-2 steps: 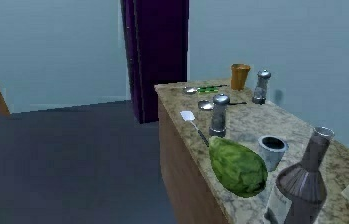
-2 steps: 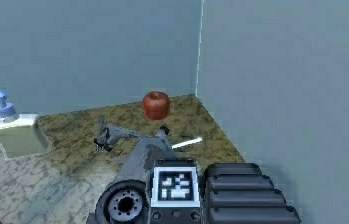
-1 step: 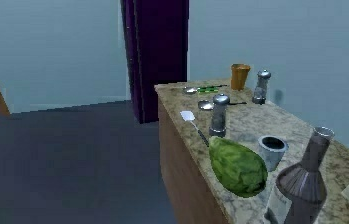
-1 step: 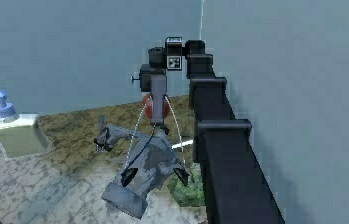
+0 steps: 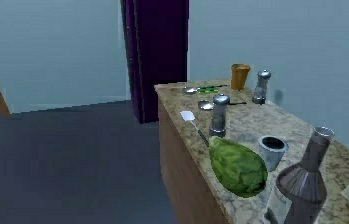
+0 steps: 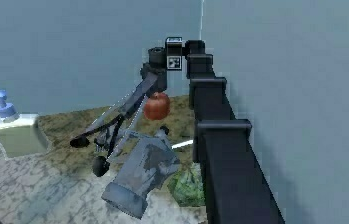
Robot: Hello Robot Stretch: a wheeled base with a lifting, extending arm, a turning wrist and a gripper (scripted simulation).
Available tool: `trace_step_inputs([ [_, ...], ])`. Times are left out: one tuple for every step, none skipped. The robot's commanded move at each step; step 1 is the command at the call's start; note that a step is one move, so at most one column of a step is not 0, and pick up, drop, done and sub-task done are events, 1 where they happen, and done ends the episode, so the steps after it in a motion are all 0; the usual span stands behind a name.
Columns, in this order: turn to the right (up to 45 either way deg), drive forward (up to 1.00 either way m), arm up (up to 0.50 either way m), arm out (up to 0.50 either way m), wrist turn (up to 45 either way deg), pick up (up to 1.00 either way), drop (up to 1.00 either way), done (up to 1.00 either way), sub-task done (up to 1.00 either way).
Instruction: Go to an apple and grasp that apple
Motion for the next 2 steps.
trace_step_inputs([
  [0.0,0.0,0.0,0.0,45.0,0.0,0.0,0.0,0.0],
  [0.0,0.0,0.0,0.0,45.0,0.0,0.0,0.0,0.0],
])
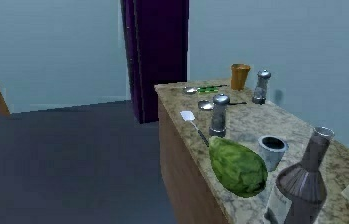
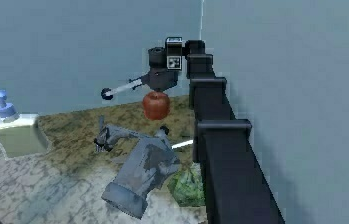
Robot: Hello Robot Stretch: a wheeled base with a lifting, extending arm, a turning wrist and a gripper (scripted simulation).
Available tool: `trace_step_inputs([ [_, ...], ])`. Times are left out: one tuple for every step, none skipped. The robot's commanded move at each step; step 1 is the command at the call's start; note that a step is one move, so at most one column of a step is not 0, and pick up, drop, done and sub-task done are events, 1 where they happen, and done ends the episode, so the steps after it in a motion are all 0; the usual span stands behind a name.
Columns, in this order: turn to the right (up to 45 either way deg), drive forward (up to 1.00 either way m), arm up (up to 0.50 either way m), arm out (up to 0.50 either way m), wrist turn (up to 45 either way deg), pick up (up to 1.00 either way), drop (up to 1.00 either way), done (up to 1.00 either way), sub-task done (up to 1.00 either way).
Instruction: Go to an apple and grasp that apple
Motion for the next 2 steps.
trace_step_inputs([
  [0.0,0.0,0.0,0.0,33.0,0.0,0.0,0.0,0.0],
  [0.0,0.0,-0.1,0.0,0.0,0.0,0.0,0.0,0.0],
])
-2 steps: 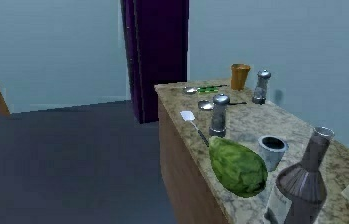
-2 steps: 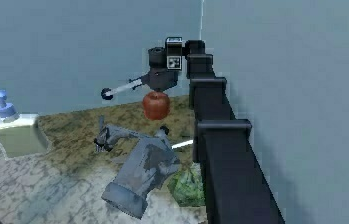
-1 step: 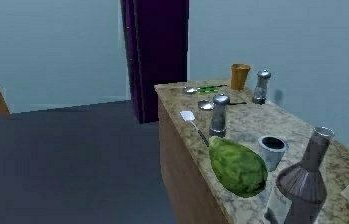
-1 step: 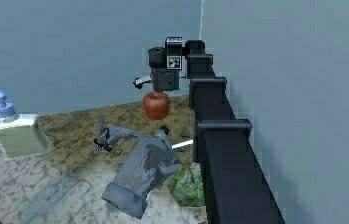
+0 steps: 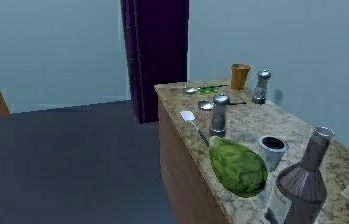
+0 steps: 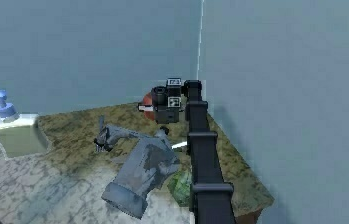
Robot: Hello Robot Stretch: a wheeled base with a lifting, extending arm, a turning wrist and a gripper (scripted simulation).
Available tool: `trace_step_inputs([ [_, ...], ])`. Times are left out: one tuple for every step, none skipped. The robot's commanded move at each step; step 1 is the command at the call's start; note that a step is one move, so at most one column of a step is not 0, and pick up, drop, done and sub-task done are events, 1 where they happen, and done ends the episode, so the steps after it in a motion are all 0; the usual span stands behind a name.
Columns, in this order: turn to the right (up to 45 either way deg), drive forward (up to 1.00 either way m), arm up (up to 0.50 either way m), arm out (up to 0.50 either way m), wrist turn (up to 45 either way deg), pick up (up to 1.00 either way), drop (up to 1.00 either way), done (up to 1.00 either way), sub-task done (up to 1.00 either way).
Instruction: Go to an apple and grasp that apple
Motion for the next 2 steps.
trace_step_inputs([
  [0.0,0.0,0.0,0.0,0.0,1.0,0.0,0.0,0.0],
  [0.0,0.0,0.1,0.0,0.0,0.0,0.0,0.0,0.0],
])
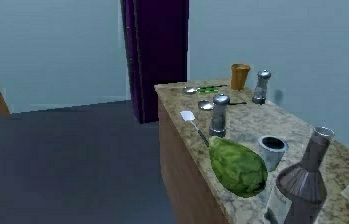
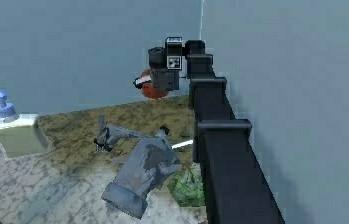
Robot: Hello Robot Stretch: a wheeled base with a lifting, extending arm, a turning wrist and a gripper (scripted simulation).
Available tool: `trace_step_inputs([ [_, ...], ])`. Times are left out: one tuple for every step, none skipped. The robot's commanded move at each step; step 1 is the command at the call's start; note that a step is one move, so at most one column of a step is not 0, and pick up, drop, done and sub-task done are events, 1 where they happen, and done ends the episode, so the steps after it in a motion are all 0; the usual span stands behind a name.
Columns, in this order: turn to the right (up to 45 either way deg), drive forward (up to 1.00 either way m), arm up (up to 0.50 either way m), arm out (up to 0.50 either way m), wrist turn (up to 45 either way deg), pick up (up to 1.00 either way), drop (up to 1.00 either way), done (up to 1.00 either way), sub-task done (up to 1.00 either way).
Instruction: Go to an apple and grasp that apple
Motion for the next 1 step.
trace_step_inputs([
  [0.0,0.0,0.0,0.0,0.0,0.0,0.0,1.0,0.0],
])
